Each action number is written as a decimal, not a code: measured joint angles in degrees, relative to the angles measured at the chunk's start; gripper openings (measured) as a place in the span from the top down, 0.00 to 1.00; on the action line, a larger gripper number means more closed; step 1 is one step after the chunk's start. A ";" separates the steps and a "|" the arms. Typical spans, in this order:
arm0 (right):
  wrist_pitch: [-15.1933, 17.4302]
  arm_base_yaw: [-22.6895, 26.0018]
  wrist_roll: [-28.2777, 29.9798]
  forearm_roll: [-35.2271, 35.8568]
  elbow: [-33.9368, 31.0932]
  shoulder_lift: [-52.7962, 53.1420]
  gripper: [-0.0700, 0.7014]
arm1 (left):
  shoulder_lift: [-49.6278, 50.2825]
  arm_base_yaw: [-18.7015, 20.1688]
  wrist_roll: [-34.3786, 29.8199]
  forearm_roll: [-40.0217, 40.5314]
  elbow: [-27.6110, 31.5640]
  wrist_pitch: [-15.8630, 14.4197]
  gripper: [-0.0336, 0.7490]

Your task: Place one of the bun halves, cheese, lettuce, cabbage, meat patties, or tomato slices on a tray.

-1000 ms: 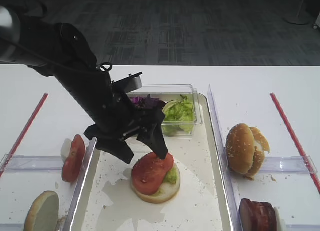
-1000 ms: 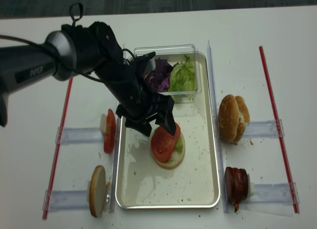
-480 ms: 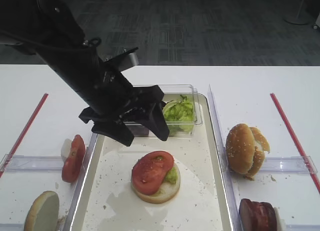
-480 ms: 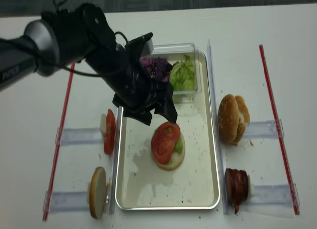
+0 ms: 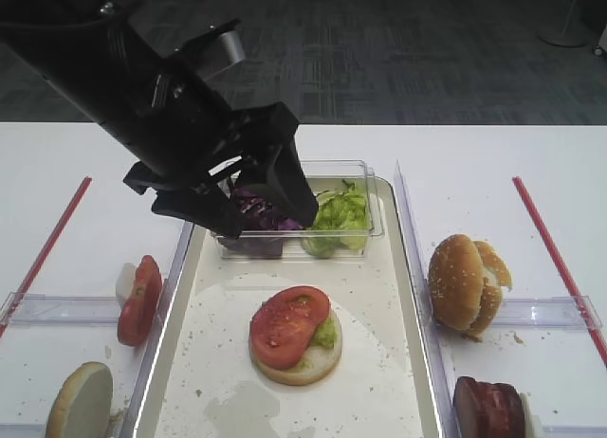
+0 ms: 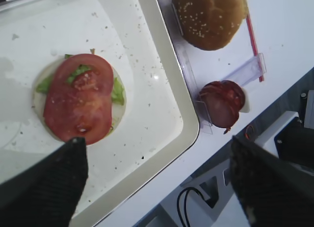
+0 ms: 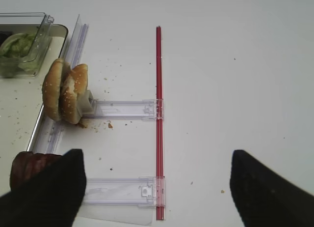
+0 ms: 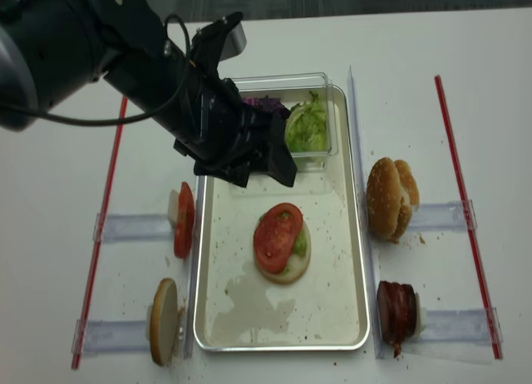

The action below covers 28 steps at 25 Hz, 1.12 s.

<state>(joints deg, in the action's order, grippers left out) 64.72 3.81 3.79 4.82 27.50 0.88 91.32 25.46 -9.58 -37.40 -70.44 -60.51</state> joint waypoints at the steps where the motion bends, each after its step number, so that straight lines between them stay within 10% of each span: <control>1: 0.00 0.00 0.00 0.00 0.00 0.00 0.11 | -0.39 0.00 0.14 0.10 0.00 0.00 0.26; 18: 0.00 0.00 0.00 0.00 0.00 0.00 0.11 | -0.66 0.00 15.70 36.05 0.00 -7.97 0.26; 28: 0.00 0.00 0.00 0.00 0.00 0.00 0.11 | -0.66 -0.64 18.38 39.62 0.00 -9.20 0.26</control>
<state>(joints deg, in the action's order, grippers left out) 64.72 3.81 3.79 4.82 27.50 0.88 90.66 24.82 8.79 2.22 -70.44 -69.71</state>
